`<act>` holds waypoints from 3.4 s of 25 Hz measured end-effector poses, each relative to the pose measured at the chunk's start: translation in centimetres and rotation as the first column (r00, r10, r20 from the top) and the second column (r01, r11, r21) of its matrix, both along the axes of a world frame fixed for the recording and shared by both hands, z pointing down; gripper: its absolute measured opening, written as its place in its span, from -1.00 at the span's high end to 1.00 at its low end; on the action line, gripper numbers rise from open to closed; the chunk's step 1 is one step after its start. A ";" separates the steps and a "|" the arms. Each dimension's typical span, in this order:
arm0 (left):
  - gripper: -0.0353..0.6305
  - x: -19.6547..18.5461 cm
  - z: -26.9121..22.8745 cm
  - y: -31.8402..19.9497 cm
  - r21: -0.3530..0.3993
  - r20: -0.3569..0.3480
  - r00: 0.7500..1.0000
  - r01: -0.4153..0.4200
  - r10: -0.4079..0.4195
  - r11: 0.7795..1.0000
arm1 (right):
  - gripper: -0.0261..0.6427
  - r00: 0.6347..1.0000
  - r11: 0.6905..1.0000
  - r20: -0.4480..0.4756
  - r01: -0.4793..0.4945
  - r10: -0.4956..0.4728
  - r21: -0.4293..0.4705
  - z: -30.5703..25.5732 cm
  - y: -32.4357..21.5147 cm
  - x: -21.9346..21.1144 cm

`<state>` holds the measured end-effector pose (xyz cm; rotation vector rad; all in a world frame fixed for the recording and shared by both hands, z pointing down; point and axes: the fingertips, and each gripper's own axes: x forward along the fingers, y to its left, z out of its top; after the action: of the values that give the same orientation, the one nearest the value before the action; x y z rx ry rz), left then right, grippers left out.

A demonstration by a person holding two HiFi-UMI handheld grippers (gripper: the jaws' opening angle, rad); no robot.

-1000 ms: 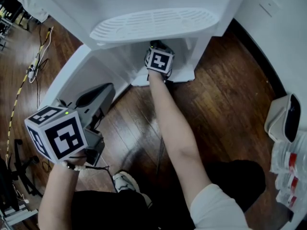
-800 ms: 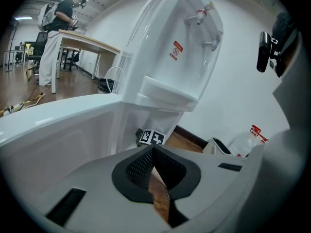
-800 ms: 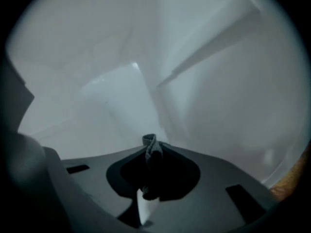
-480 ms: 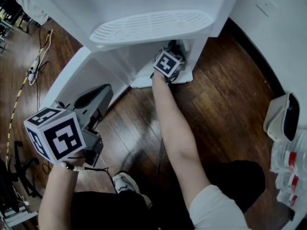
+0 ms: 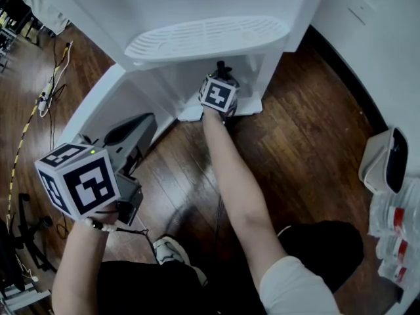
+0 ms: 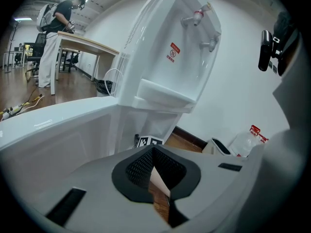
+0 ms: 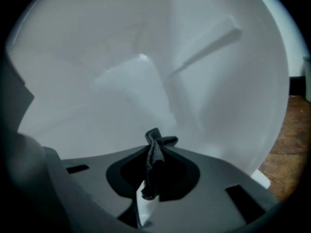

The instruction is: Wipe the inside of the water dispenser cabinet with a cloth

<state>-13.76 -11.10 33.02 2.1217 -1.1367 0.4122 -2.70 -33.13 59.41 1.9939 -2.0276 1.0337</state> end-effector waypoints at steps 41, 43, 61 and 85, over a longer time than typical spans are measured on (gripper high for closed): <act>0.90 1.9 0.2 -0.3 0.006 0.019 0.999 -0.030 0.030 1.000 | 0.80 0.971 0.977 0.120 -0.212 0.208 0.021 -1.0 4.4 7.2; 0.90 1.8 0.2 -0.4 0.007 0.021 0.999 -0.028 0.028 1.000 | 0.79 0.967 0.976 0.138 -0.218 0.213 0.019 -1.1 4.6 7.3; 0.90 1.6 -0.1 -0.3 0.012 0.018 1.000 -0.024 0.024 1.000 | 0.80 0.976 1.000 0.218 0.009 -0.009 0.002 -0.2 6.0 -1.5; 0.90 2.1 -0.1 -0.2 0.007 0.014 0.999 -0.041 0.041 0.999 | 0.81 0.965 0.997 0.252 -0.070 0.071 -0.013 0.1 7.3 2.8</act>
<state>-11.68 -11.28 32.96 2.1546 -1.1058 0.4421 0.11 -25.79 59.48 2.0368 -2.0818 1.3704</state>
